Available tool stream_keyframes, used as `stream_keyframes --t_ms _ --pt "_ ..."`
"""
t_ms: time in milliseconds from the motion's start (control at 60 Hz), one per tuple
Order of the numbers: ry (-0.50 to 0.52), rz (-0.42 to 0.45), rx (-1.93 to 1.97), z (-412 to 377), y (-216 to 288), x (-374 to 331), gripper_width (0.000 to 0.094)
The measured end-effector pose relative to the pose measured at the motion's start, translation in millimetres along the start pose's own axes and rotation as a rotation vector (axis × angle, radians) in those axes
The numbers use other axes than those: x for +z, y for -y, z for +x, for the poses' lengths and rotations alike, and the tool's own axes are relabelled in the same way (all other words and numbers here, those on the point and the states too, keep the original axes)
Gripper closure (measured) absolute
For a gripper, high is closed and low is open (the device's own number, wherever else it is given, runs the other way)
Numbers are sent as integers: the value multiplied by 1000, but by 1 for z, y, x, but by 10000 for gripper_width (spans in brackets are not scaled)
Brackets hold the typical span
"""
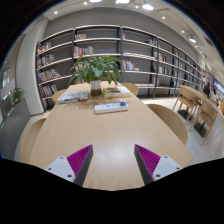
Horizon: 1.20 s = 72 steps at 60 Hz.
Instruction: Unplug charger
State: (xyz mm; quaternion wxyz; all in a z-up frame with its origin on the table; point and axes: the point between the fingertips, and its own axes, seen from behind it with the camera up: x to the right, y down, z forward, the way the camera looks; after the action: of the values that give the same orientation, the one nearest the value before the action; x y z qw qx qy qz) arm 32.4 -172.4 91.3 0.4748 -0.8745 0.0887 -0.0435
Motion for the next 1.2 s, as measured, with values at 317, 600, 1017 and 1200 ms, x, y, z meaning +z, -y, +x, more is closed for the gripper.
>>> stream_keyframes --t_ms 317,600,1017,1200 --pt "44 -20 -73 60 55 145 167" --pt "133 -17 -107 61 122 285 242" --pt "171 -4 -130 50 144 343 769" --pt "148 -40 -89 50 143 343 808"
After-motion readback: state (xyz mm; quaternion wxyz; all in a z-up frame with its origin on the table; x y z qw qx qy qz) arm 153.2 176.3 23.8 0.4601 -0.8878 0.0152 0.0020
